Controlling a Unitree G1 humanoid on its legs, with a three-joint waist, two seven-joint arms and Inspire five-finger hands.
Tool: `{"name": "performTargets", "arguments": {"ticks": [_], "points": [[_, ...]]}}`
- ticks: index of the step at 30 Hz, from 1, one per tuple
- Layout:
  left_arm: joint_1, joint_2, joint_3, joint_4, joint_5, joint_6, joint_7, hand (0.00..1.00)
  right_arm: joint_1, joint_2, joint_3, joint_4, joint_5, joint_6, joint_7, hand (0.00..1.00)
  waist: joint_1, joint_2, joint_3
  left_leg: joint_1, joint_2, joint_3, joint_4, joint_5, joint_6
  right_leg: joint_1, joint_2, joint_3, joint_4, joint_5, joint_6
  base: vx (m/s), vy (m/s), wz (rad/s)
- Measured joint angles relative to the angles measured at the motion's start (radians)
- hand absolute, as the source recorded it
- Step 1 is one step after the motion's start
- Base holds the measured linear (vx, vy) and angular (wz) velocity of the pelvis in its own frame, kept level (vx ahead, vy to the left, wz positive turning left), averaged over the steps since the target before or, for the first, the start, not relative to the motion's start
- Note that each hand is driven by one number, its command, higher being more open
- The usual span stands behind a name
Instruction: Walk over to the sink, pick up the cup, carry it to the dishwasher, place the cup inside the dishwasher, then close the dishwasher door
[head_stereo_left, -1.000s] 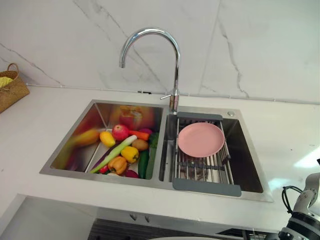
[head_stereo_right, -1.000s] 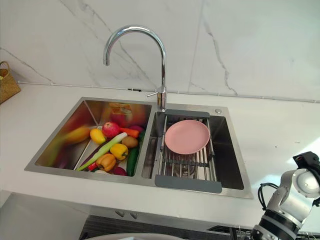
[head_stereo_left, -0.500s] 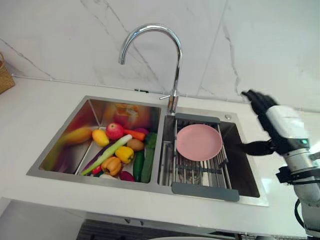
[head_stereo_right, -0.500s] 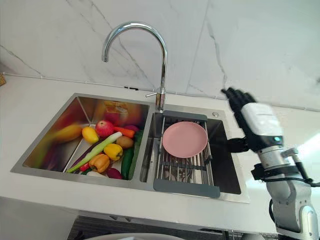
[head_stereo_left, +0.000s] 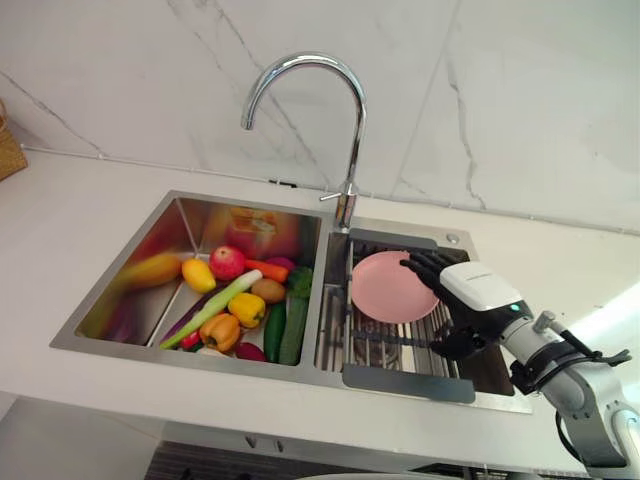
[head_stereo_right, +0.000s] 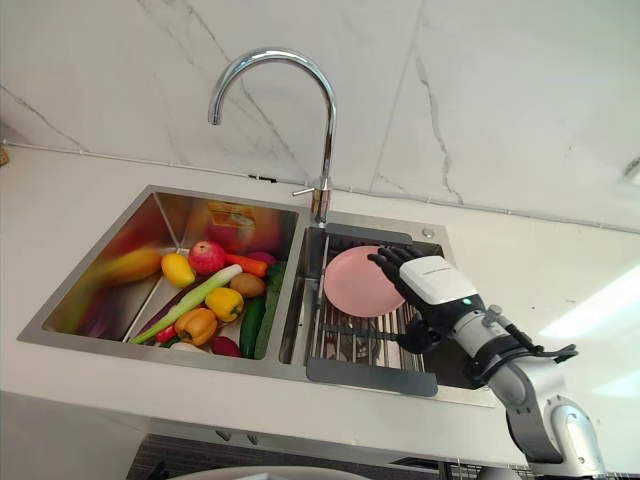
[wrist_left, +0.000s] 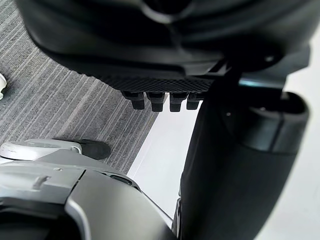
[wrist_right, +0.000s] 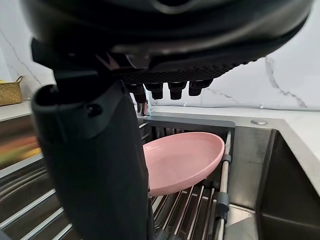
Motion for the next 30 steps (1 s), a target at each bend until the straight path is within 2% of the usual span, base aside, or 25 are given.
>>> {"name": "performTargets", "arguments": {"ticks": [5, 11, 16, 30], "points": [[-0.002, 0.011, -0.029, -0.002, 0.0, 0.009, 0.001, 1.0, -0.003, 0.035, 0.048, 0.055, -0.068, 0.01, -0.051, 1.0, 0.003, 0.001, 0.0, -0.002, -0.001, -0.008, 0.0, 0.005, 0.001, 0.002, -0.002, -0.007, 0.003, -0.001, 0.001, 0.0, 0.0, 0.05], [-0.007, 0.013, -0.036, -0.002, -0.001, 0.021, 0.001, 1.0, -0.003, 0.038, 0.077, 0.07, -0.273, 0.005, -0.126, 1.0, 0.013, 0.01, 0.006, -0.003, -0.001, -0.014, 0.0, 0.009, 0.002, 0.002, -0.003, -0.011, 0.009, -0.003, 0.0, -0.01, -0.001, 0.01], [-0.01, 0.013, -0.036, -0.002, -0.001, 0.023, 0.003, 1.0, -0.003, 0.047, 0.113, 0.078, -0.387, 0.036, -0.175, 1.0, 0.022, 0.013, 0.009, -0.011, -0.001, -0.026, 0.0, 0.01, 0.002, 0.002, -0.003, -0.024, 0.009, -0.006, 0.001, -0.01, -0.002, 0.06], [-0.016, 0.013, -0.041, -0.002, -0.002, 0.027, 0.011, 1.0, -0.044, 0.068, 0.16, 0.126, -0.394, 0.141, -0.264, 1.0, 0.029, 0.022, 0.015, -0.014, -0.001, -0.03, 0.0, 0.01, 0.002, 0.002, -0.003, -0.029, 0.009, -0.007, 0.001, 0.0, 0.0, 0.01]]}}
